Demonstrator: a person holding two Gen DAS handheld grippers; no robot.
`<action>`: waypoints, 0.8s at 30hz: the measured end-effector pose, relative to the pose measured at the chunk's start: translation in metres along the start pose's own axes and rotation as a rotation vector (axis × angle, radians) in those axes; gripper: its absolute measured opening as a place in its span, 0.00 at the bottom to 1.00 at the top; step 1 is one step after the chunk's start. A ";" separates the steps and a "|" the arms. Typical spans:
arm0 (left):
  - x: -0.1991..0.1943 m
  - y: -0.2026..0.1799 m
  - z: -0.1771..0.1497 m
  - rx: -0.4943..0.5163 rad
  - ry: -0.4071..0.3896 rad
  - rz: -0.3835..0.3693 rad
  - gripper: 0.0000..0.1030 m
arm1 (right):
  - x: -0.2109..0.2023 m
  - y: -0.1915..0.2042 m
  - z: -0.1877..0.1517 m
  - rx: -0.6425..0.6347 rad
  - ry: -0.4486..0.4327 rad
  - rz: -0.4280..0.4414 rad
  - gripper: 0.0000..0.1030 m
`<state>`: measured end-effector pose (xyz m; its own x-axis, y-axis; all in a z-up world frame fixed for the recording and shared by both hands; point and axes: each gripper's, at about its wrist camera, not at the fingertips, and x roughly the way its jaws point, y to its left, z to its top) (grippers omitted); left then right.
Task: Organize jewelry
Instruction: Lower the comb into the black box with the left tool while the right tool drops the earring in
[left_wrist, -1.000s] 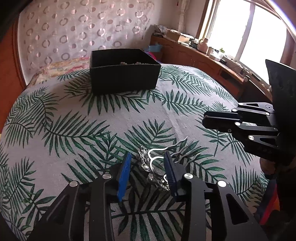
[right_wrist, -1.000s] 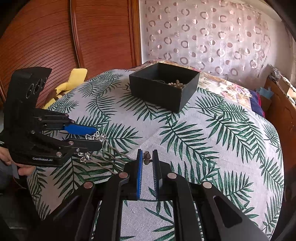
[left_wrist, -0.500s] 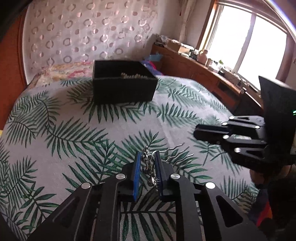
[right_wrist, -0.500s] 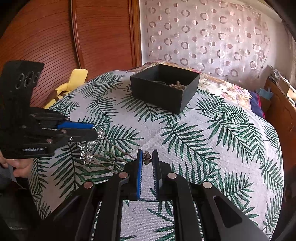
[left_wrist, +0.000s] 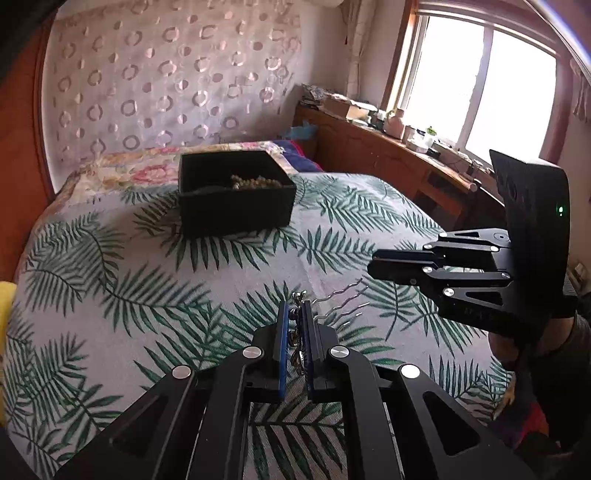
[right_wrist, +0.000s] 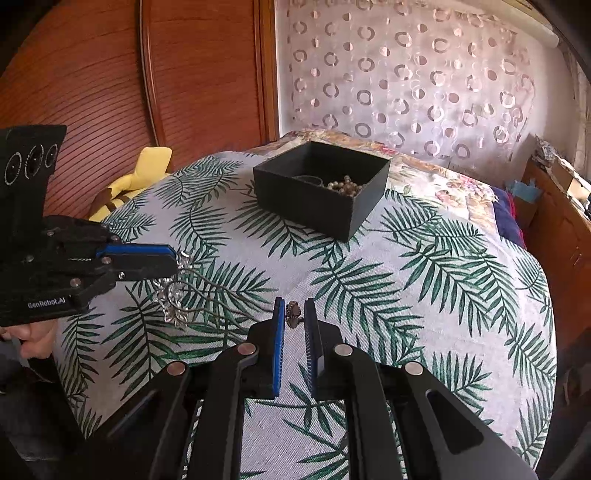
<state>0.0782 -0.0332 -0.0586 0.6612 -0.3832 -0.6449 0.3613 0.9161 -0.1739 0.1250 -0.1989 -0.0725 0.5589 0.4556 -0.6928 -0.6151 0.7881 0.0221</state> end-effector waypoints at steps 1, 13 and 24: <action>-0.001 0.001 0.003 0.001 -0.007 0.003 0.06 | 0.000 -0.001 0.002 -0.001 -0.004 -0.001 0.11; 0.007 0.031 0.052 -0.001 -0.072 0.077 0.06 | 0.004 -0.014 0.056 -0.022 -0.075 0.004 0.11; 0.037 0.069 0.111 -0.037 -0.123 0.141 0.06 | 0.049 -0.033 0.110 -0.010 -0.106 0.037 0.12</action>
<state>0.2006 0.0029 -0.0117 0.7797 -0.2602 -0.5695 0.2366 0.9646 -0.1167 0.2342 -0.1569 -0.0277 0.5910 0.5263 -0.6114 -0.6418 0.7659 0.0389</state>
